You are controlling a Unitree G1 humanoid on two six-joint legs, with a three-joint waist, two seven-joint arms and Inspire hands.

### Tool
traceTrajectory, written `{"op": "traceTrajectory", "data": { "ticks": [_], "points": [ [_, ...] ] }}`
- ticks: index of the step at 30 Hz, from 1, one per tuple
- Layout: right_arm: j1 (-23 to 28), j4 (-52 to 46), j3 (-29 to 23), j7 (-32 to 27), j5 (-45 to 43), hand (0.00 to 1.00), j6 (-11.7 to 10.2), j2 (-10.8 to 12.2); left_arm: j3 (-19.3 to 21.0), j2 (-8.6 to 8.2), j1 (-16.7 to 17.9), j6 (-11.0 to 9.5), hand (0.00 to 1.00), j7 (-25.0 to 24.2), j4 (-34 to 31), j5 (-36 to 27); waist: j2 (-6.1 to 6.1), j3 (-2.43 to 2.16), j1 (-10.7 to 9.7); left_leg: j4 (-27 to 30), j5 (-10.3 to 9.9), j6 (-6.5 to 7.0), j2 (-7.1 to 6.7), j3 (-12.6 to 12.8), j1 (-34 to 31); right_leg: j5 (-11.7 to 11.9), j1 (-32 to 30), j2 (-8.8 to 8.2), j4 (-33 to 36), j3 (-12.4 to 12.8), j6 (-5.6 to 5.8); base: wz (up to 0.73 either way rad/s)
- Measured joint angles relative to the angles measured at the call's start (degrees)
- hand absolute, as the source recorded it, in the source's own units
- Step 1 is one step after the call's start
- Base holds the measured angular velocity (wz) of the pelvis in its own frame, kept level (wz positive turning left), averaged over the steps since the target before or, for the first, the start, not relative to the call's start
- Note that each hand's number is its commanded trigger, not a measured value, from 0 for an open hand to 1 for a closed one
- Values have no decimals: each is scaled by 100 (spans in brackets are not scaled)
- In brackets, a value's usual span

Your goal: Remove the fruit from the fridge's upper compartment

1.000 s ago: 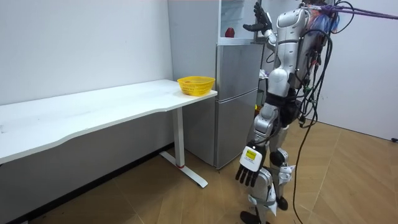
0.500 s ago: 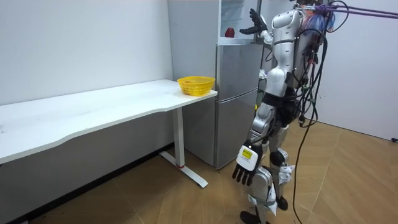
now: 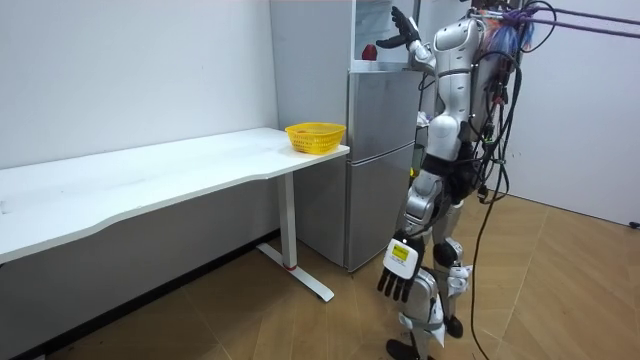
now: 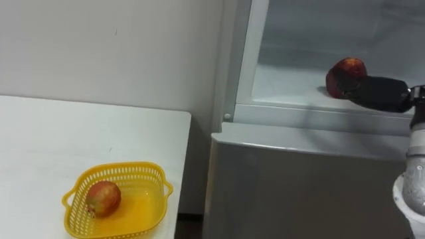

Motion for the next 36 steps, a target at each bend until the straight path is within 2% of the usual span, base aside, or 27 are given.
{"op": "traceTrajectory", "data": {
  "ticks": [5, 7, 9, 13, 15, 16, 18, 21, 22, 24, 26, 32, 36],
  "points": [
    [-207, 446, 156, 3, 351, 0, 189, -309, 5, 42, 92, 31, 0, -7, -108, 3, -71, -18, 23, 6, 1, 0, -6, -41, -24, 0, 5, 0, -4, -24, 0, 3],
    [-283, 525, 283, 7, 361, 0, 279, -407, 5, 96, 92, 46, 0, -6, -107, 74, -127, -44, 16, 21, 7, -2, -5, -53, -58, 0, -22, 1, -10, -38, 0, 0],
    [-394, 664, 454, 8, 380, 0, 305, -549, 5, 153, 87, 80, 0, -6, -107, 224, -192, -50, 47, 23, 7, -2, -6, -54, -57, 0, -21, 1, -14, -46, 0, 0],
    [-395, 710, 618, 47, 495, 0, 305, -727, 9, 223, 60, 127, 0, -5, -131, 229, -249, -42, 146, 35, 7, -2, -7, -98, -55, 0, -17, -10, -14, -118, 0, 6],
    [-434, 876, 677, 71, 475, 0, 306, -738, 77, 254, 58, 133, 0, 0, -174, 230, -250, -8, 177, 59, 7, -2, -8, -166, -78, 0, -12, -13, -16, -167, 0, 9],
    [-442, 911, 677, 92, 475, 0, 311, -738, 86, 256, 60, 138, 0, 4, -188, 230, -254, -9, 190, 60, 7, -2, -9, -180, -85, 0, -14, -13, -16, -174, 0, 6],
    [-497, 1073, 718, 153, 474, 0, 324, -739, 105, 258, 80, 188, 0, 2, -269, 229, -211, 21, 243, 75, 5, -3, -8, -193, -110, 0, -16, -13, -13, -204, 0, 6],
    [-705, 1418, 772, 395, 476, 0, 435, -744, 104, 258, 117, 236, 0, -1, -389, 227, -158, 43, 230, 109, 4, -4, -7, -211, -194, 1, -31, -22, -2, -278, -1, 10],
    [-726, 1469, 772, 443, 476, 0, 451, -745, 104, 259, 128, 237, 0, -1, -399, 227, -141, 39, 228, 108, 4, -4, -6, -215, -213, 1, -38, -24, -2, -290, -2, 9],
    [-731, 1585, 791, 594, 476, 0, 554, -750, 95, 259, 210, 256, 0, -4, -464, 229, -75, -27, 228, 116, 6, -3, -10, -224, -260, 1, -79, -31, 2, -316, -2, 5],
    [-735, 1663, 867, 679, 475, 0, 555, -751, 85, 260, 258, 289, 0, -4, -505, 236, -48, -44, 234, 144, 18, -2, -13, -225, -258, 1, -81, -34, 6, -317, -2, 0],
    [-797, 1863, 898, 960, 476, 0, 588, -751, 66, 260, 266, 351, 0, -7, -616, 236, -94, -47, 247, 191, 20, -3, -12, -224, -250, 1, -60, -36, 8, -317, -2, 0],
    [-807, 2017, 934, 1110, 481, 0, 661, -752, 64, 261, 267, 369, 0, -6, -627, 235, -153, -23, 251, 201, 18, -4, -12, -252, -254, 2, -16, -39, 9, -354, -3, 4]
  ]
}}
